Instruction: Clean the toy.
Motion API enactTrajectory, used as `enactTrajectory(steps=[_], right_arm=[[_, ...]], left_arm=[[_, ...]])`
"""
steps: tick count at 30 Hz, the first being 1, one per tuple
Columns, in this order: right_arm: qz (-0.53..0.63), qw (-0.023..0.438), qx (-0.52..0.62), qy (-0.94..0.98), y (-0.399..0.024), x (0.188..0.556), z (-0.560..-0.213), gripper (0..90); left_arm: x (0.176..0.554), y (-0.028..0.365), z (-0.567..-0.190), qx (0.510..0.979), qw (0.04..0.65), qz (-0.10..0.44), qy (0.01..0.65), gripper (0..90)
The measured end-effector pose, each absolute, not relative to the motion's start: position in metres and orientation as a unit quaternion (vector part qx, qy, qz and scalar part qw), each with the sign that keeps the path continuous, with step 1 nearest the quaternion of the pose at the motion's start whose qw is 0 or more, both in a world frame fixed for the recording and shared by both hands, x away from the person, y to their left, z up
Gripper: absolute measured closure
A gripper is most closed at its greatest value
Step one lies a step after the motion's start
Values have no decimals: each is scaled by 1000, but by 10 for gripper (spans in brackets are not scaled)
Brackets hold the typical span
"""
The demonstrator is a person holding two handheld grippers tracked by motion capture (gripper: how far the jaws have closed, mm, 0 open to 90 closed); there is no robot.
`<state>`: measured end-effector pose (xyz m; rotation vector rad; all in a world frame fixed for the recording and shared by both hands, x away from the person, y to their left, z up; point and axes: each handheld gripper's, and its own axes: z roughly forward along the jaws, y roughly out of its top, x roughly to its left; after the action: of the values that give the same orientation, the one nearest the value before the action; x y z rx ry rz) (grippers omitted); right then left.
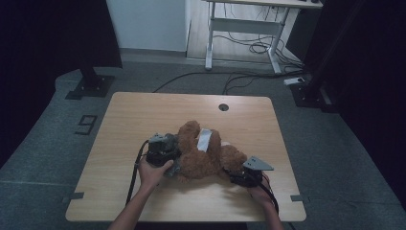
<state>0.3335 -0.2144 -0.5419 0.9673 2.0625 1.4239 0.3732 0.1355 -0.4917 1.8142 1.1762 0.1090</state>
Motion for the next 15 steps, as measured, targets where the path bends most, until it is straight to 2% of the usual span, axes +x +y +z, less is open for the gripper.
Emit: enactTrajectory(steps=[5, 11, 15], right_arm=[[514, 231, 348, 750, -212, 333, -541, 315], [515, 229, 347, 750, -213, 333, -541, 315], [514, 229, 347, 751, -213, 333, -541, 315]], left_arm=[[376, 149, -515, 747, 439, 47, 497, 776], [372, 182, -519, 750, 391, 117, 520, 774], [370, 212, -518, 733, 382, 130, 547, 774]])
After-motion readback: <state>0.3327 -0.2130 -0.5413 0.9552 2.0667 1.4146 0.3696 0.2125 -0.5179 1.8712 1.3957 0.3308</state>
